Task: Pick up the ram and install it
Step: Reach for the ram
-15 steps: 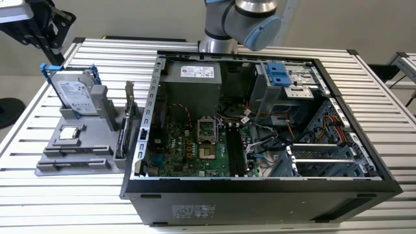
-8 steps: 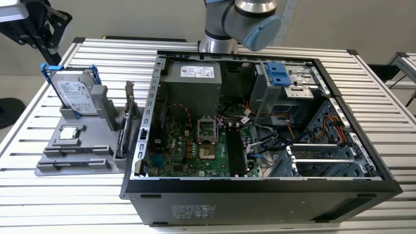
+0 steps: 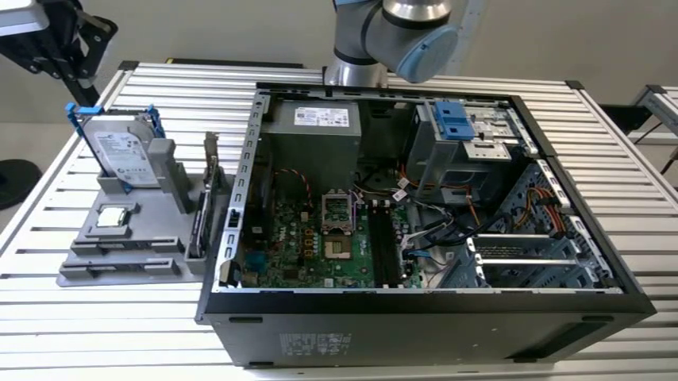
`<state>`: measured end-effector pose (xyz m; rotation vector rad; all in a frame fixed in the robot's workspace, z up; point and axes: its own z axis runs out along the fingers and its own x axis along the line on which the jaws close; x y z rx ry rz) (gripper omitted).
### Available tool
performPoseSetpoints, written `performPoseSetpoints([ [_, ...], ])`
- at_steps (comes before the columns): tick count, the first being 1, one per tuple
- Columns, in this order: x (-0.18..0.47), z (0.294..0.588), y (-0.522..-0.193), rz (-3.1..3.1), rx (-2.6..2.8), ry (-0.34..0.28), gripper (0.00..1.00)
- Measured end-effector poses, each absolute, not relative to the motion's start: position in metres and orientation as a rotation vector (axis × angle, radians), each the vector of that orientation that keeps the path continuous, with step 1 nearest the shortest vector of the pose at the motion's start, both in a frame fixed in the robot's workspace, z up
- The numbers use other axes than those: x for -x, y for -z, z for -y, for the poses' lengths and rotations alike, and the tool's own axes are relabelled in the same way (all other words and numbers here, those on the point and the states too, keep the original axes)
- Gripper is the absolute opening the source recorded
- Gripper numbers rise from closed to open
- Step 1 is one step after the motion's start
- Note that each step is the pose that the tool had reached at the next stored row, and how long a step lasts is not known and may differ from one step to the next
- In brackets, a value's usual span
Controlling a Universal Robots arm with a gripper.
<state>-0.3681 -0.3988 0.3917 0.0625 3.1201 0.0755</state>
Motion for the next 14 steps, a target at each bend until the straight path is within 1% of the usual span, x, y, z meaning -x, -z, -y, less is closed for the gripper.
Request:
performPoseSetpoints([
  [14, 0.3681, 0.4020, -0.3917, -3.121, -0.023, -0.076, 0.00],
])
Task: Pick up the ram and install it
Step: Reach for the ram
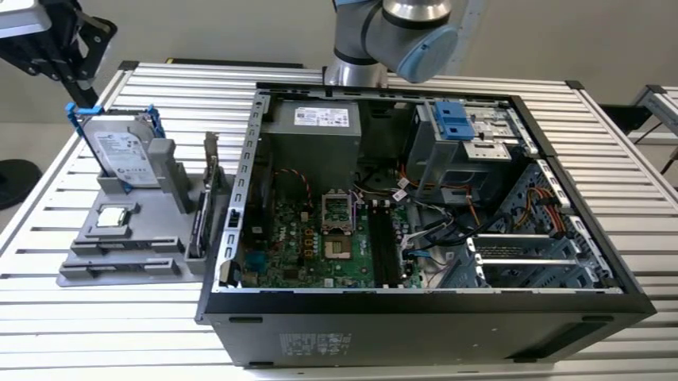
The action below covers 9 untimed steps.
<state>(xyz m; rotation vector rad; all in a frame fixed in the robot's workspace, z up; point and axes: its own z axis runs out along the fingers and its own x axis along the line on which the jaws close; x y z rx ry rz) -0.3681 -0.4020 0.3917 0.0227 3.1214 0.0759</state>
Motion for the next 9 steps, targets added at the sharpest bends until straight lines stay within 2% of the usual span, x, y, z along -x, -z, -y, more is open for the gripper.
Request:
performPoseSetpoints([
  [9, 0.3681, 0.4089, -0.3916, -3.121, -0.021, -0.076, 0.00],
])
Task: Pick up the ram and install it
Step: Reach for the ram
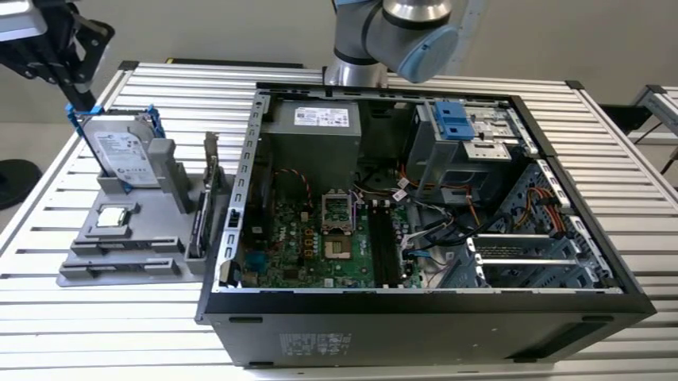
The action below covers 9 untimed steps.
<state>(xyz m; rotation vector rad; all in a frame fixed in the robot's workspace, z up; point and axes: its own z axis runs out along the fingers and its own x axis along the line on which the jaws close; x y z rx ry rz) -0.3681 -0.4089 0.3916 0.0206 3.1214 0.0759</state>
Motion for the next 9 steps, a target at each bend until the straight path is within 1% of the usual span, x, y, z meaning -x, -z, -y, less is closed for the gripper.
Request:
performPoseSetpoints([
  [9, 0.368, 0.420, -0.392, -3.122, -0.021, -0.076, 0.00],
])
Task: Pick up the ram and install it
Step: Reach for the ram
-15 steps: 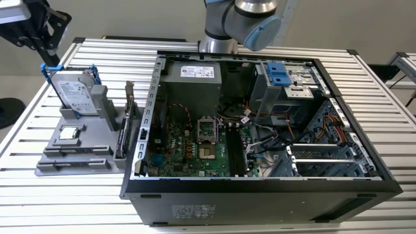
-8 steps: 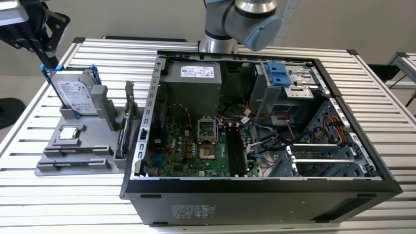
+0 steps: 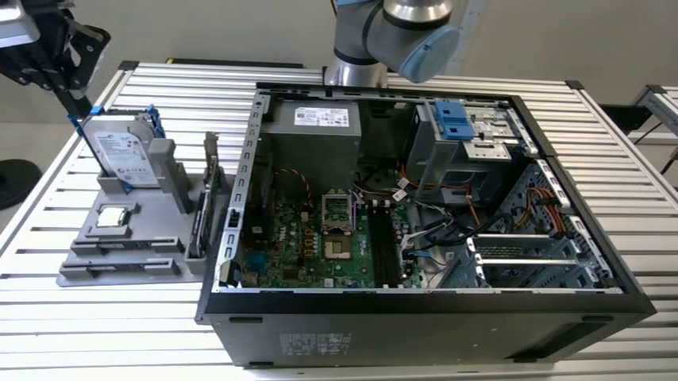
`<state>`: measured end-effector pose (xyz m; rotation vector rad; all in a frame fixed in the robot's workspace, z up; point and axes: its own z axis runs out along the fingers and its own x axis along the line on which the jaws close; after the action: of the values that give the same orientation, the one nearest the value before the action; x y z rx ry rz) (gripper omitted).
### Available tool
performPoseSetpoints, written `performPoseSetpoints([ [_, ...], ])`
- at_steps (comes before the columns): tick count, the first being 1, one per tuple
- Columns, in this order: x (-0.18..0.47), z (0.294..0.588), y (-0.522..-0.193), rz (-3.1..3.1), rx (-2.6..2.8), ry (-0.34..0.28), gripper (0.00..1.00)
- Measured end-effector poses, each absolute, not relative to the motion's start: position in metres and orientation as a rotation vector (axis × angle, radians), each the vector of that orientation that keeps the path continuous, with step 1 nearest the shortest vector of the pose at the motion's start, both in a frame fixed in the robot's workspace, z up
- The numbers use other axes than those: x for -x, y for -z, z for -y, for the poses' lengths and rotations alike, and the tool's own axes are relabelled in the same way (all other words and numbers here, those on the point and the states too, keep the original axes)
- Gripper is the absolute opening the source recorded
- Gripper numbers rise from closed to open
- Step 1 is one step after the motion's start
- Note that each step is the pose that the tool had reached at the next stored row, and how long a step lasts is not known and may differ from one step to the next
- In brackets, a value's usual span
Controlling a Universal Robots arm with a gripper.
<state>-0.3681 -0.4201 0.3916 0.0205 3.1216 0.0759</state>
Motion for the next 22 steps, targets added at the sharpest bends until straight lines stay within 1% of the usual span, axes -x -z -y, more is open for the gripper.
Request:
performPoseSetpoints([
  [10, 0.368, 0.432, -0.391, -3.122, -0.021, -0.076, 0.00],
  [22, 0.368, 0.439, -0.391, -3.124, -0.021, -0.076, 0.00],
])
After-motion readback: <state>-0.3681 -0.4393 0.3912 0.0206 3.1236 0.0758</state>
